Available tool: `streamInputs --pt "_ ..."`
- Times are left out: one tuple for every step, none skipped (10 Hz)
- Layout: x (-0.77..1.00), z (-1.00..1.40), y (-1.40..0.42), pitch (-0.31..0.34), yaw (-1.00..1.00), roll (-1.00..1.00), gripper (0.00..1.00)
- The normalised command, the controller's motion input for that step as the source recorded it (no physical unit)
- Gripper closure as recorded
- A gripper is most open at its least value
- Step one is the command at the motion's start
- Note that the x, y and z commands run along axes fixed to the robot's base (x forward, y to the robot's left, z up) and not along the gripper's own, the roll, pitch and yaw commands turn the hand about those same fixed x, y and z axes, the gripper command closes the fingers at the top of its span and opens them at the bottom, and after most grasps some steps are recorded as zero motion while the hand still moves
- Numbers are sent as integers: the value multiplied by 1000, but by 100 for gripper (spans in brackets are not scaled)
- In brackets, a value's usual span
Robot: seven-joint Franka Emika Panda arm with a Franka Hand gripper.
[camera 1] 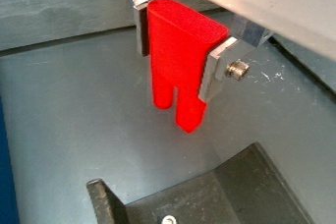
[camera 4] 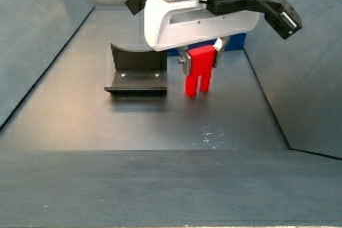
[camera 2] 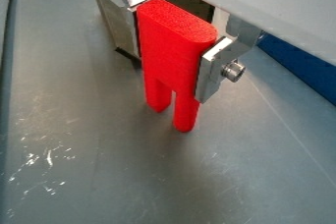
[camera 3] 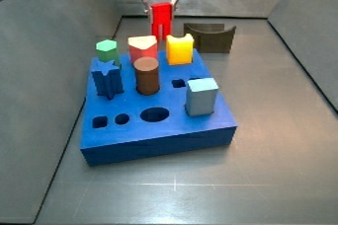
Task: Pick up the square-circle object. Move up. Rotate the square-circle object. Move to above the board. Insert the square-circle object.
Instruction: Pick up the square-circle object.
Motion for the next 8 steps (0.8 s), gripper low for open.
streamInputs --pt "0 0 0 0 0 0 100" --pt "0 0 0 0 0 0 100" --pt "0 0 0 0 0 0 100" --pt "0 0 0 0 0 0 100" --pt "0 0 0 0 0 0 100" --pt "0 0 0 0 0 0 100" --pt "0 0 0 0 0 0 100" --pt "0 0 0 0 0 0 100"
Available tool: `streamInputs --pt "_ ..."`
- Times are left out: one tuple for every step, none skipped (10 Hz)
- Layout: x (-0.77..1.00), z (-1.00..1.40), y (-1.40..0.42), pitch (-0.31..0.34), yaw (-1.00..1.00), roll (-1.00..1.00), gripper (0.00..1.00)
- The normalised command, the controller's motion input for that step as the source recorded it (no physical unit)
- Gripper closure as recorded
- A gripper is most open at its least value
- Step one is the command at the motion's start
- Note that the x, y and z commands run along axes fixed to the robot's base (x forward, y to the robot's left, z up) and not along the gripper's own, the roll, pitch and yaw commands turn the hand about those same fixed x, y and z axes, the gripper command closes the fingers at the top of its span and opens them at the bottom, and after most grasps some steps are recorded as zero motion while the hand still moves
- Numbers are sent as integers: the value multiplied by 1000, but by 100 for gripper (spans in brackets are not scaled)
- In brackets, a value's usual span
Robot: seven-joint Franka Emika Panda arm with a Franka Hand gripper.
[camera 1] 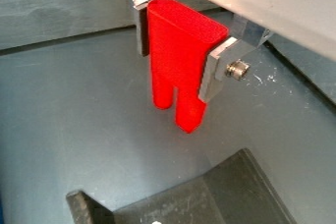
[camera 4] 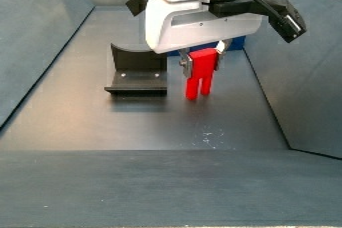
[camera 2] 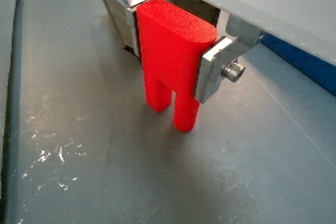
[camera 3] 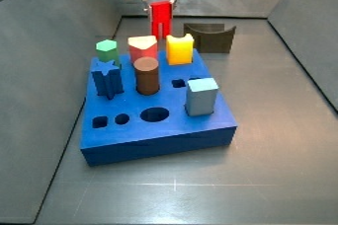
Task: Pick up the square-circle object. Move up. Rotate the square-circle object. Move to above the board. Insert the square-circle object.
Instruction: Move up, then rotate the square-circle object.
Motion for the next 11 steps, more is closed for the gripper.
streamInputs --pt "0 833 0 0 0 0 100" --pt "-73 763 66 38 28 2 100" --pt "-68 693 49 41 20 0 100" --pt "-42 506 28 40 9 -2 100" --pt "-32 342 19 39 3 -2 100" --pt "-234 1000 -436 0 0 0 100" --pt "-235 1000 -460 -6 -2 2 100" --pt "-221 1000 -388 -31 16 18 100" --pt "-194 1000 -340 -14 18 21 100" --pt "-156 1000 -292 26 22 17 100" --pt "-141 1000 -263 42 22 14 100"
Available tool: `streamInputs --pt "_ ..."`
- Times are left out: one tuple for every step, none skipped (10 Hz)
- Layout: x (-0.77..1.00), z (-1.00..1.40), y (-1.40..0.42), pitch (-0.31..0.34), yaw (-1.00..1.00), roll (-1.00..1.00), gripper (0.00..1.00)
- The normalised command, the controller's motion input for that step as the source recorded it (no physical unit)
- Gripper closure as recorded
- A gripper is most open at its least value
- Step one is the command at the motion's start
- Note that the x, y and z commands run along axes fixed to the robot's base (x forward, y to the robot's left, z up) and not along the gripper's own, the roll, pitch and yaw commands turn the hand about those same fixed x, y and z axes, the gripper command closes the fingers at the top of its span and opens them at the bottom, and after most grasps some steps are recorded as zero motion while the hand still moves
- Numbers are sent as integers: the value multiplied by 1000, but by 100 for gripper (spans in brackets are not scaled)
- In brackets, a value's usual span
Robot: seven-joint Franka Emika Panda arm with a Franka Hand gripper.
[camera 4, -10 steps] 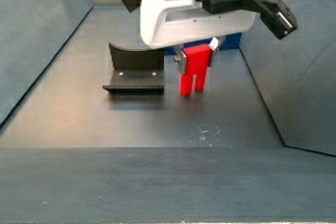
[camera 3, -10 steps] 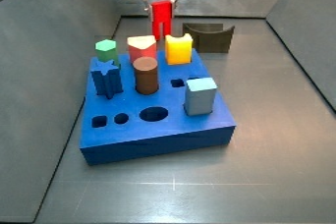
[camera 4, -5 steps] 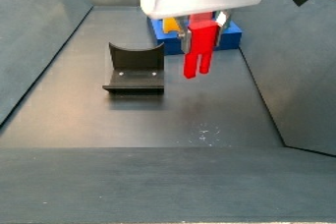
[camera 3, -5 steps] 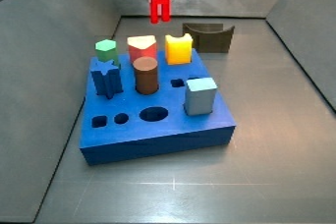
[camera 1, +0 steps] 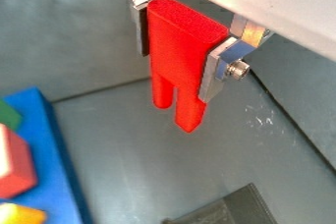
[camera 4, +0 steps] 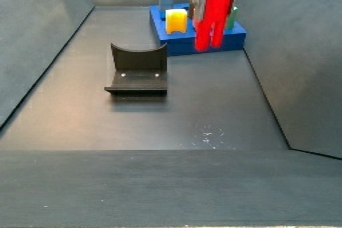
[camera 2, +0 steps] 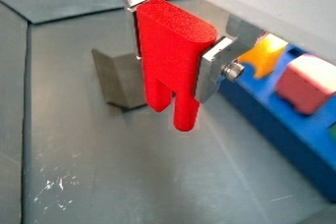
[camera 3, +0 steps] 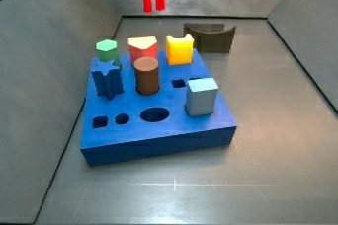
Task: Pick up the square-circle object. Move up. Rotate the square-circle object. Move to above the board. Insert the square-circle object.
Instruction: Rotate the square-circle object.
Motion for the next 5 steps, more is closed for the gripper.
streamInputs --pt "-126 1000 -213 37 23 10 100" --pt "-99 860 -164 32 26 5 100" --pt "-67 678 -114 32 23 -2 100" --pt "-37 495 -69 39 22 -11 100" --pt "2 194 -34 68 22 -26 100"
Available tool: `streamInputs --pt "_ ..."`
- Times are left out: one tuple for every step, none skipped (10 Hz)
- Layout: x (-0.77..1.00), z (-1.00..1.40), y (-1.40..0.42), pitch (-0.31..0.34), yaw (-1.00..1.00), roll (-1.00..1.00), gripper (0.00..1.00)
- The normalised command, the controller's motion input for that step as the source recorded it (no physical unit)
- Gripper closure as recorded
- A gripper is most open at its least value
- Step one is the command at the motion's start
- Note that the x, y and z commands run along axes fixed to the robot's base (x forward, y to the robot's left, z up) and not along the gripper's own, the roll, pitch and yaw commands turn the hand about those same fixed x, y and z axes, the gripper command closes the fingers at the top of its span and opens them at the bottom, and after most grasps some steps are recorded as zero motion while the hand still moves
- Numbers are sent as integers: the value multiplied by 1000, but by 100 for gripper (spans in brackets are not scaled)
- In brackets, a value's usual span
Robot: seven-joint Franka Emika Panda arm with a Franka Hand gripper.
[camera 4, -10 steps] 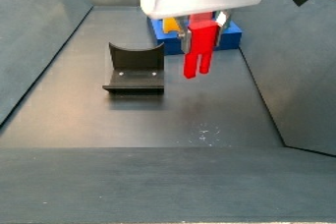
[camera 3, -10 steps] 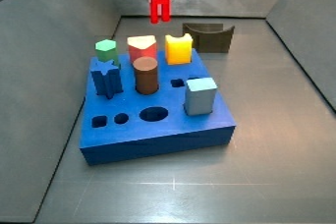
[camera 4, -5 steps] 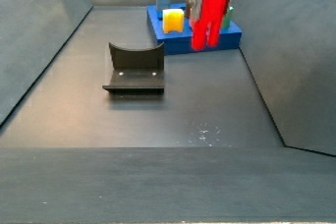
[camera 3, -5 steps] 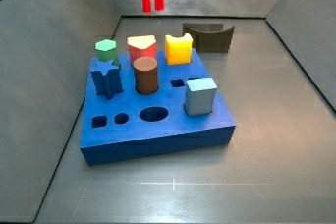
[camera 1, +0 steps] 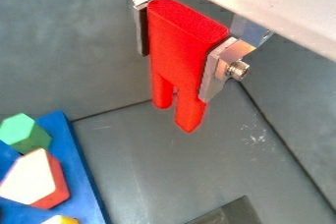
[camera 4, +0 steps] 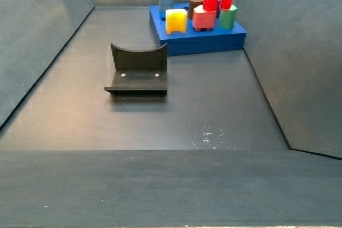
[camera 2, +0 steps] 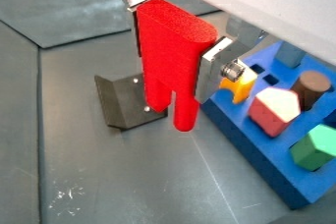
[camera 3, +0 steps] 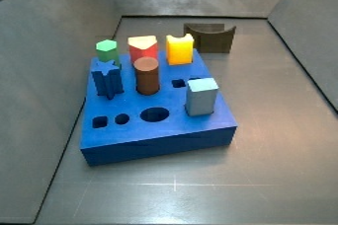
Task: Pick up the square-circle object. Move up. Rotate the square-circle object. Move to above the board. Insert the square-circle object.
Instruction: Rotate the square-circle object.
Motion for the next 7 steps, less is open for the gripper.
streamInputs --pt "0 0 0 37 -1000 -16 100" --pt "24 -74 20 35 -1000 -17 100" --pt "28 -43 27 35 -1000 -18 100" --pt "31 -31 20 35 -1000 -19 100" --pt "32 -20 19 36 -1000 -19 100" --pt "33 -10 17 39 -1000 -22 100" --pt "34 -6 17 43 -1000 -24 100"
